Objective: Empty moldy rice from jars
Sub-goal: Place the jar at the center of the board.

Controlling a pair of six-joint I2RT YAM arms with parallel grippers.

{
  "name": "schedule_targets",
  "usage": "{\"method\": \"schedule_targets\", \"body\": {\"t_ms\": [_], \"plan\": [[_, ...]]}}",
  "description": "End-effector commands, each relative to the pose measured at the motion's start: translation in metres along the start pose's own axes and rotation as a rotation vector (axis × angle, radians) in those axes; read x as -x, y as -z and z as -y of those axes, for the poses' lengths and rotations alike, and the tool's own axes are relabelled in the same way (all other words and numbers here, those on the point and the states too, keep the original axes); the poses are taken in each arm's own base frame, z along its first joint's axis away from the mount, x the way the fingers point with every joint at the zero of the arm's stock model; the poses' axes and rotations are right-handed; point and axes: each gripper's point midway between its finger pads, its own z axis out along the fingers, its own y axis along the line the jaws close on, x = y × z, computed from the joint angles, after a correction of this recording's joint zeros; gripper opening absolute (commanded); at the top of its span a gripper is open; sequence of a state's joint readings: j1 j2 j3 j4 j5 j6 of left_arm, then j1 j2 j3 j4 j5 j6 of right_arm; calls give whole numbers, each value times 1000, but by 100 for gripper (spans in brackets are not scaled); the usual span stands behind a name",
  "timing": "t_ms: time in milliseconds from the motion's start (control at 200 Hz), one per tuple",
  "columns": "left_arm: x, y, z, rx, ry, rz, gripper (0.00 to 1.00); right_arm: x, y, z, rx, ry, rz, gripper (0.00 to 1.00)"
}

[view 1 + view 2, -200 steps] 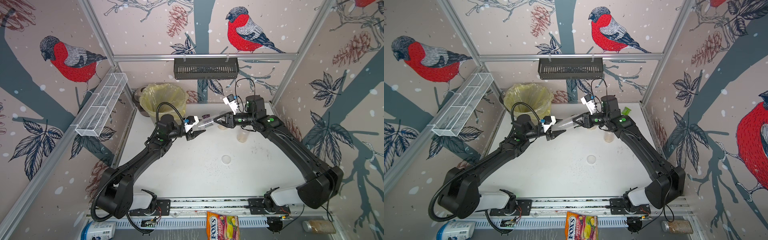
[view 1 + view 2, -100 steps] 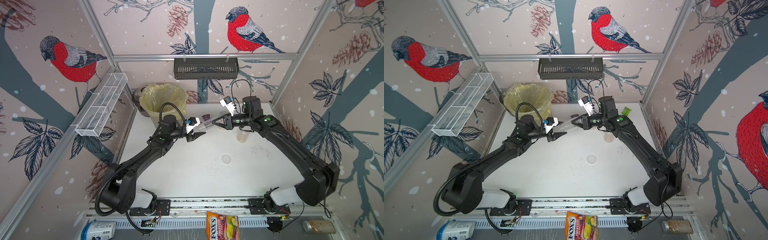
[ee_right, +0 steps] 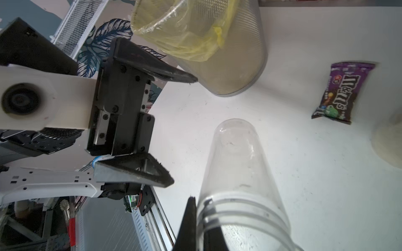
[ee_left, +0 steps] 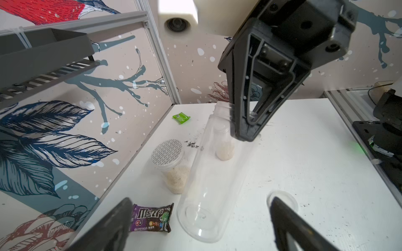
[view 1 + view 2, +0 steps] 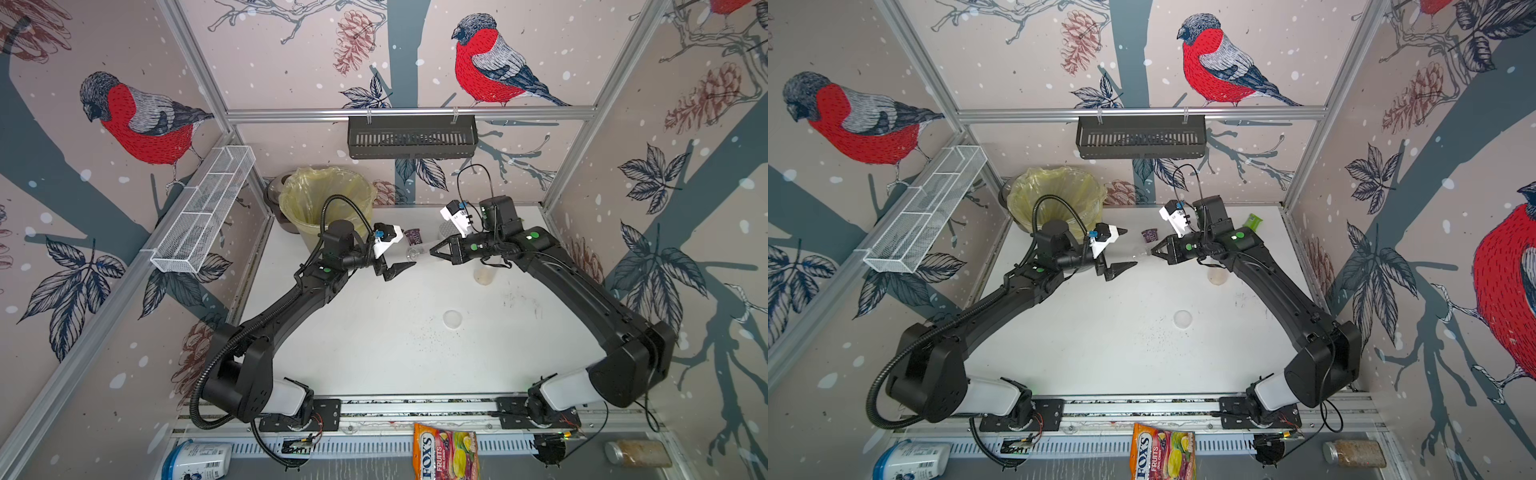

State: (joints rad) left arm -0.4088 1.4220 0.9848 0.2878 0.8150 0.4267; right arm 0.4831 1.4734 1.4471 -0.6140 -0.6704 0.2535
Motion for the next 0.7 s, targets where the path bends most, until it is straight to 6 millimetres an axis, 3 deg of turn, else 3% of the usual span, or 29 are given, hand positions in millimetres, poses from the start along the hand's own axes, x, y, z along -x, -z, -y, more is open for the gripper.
{"method": "schedule_targets", "body": {"t_ms": [0, 235, 450, 695], "plan": [[-6, 0, 5, -26, -2, -23, 98, -3, 3, 9, -57, 11, -12, 2], [-7, 5, 6, -13, 19, -50, 99, -17, 13, 30, -205, -28, -50, 1], [-17, 13, 8, 30, 84, -102, 99, -51, 28, 58, -381, -113, -126, 1], [-37, 20, 10, 97, 225, -156, 98, -92, 43, 73, -559, -208, -248, 1]]}}
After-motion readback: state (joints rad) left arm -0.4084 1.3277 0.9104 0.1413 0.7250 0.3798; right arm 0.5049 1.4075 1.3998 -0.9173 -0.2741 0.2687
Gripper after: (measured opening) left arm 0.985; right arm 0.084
